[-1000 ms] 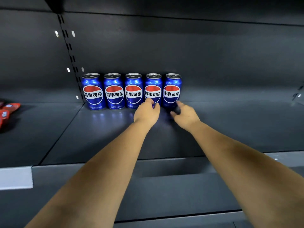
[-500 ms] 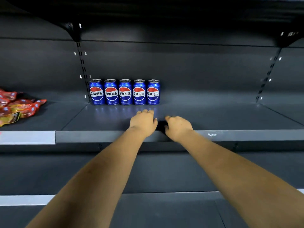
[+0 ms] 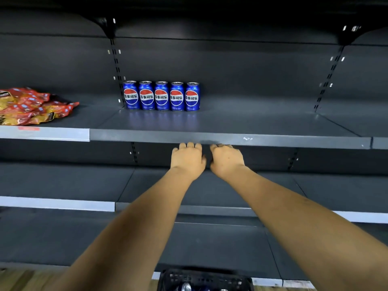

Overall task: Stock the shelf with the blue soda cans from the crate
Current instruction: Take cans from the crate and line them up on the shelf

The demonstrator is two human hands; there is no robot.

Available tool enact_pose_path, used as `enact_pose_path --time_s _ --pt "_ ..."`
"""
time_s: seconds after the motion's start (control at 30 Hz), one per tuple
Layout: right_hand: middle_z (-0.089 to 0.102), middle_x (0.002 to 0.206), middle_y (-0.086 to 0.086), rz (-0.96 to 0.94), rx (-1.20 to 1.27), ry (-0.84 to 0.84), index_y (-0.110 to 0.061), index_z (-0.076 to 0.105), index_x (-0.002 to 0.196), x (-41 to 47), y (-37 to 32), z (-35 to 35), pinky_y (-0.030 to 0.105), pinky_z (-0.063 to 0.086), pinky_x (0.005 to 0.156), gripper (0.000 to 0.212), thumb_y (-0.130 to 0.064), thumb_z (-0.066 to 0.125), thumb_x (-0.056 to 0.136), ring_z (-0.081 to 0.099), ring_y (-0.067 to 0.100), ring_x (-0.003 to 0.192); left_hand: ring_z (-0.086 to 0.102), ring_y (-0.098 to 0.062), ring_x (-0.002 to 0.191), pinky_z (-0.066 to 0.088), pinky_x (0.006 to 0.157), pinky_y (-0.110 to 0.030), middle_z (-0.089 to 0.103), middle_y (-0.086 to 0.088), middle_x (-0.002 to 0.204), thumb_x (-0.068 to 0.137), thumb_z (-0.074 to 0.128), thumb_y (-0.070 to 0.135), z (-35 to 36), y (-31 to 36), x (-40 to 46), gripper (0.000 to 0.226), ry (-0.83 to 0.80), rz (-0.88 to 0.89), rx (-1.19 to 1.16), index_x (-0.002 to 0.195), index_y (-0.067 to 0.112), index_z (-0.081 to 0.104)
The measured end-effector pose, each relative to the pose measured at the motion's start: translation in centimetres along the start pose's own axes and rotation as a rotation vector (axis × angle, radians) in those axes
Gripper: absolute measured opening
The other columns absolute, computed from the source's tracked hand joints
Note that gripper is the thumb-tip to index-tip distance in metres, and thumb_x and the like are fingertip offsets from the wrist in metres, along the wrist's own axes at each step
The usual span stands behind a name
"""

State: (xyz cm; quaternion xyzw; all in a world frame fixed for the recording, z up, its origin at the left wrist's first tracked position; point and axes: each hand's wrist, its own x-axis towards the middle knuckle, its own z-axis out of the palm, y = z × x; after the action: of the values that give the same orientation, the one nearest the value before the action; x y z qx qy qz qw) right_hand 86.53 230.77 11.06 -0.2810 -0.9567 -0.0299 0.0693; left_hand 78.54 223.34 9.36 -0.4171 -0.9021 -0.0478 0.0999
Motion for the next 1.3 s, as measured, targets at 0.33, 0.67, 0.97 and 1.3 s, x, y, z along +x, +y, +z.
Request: enact_pose_path --time_s 0.33,0.67,0.97,1.3 --pt "0.055 0.122 0.009 0.06 0.008 -0.071 -0.01 0.044 0.127 -8.8 -2.6 2.3 0.034 0.041 0.087 0.037 -0.01 0.05 0.091 0.049 0.028 0.116 0.043 -0.03 0.118 0.036 0.093 -0.039 0.048 -0.012 0.129 0.099 0.036 0.033 1.1 0.0 -9.0 0.039 -0.079 0.077 0.005 0.128 0.008 0.043" --pt "0.055 0.126 0.009 0.113 0.024 -0.184 -0.01 0.044 0.131 -16.0 -3.2 5.1 0.036 0.041 0.092 0.04 -0.013 0.048 0.091 0.049 0.029 0.118 0.041 -0.029 0.122 0.035 0.094 -0.036 0.048 -0.009 0.131 0.092 0.045 0.018 3.7 2.7 -15.8 0.037 -0.207 0.128 -0.004 0.129 0.011 0.043" --pt "0.056 0.124 0.011 0.153 0.041 -0.303 -0.006 0.047 0.124 -19.0 0.8 8.2 0.035 0.042 0.089 0.033 -0.013 0.049 0.092 0.052 0.029 0.116 0.04 -0.031 0.125 0.035 0.098 -0.039 0.046 -0.012 0.135 0.096 0.041 0.02 6.9 5.7 -17.5 0.039 -0.288 0.117 0.003 0.133 0.007 0.041" --pt "0.057 0.125 0.012 0.081 0.045 -0.444 -0.007 0.047 0.127 -23.6 4.9 17.8 0.036 0.042 0.092 0.038 -0.012 0.05 0.09 0.053 0.031 0.116 0.042 -0.03 0.124 0.037 0.095 -0.037 0.05 -0.011 0.131 0.094 0.044 0.023 17.0 9.8 -21.2 0.037 -0.439 0.038 -0.022 0.129 0.009 0.045"
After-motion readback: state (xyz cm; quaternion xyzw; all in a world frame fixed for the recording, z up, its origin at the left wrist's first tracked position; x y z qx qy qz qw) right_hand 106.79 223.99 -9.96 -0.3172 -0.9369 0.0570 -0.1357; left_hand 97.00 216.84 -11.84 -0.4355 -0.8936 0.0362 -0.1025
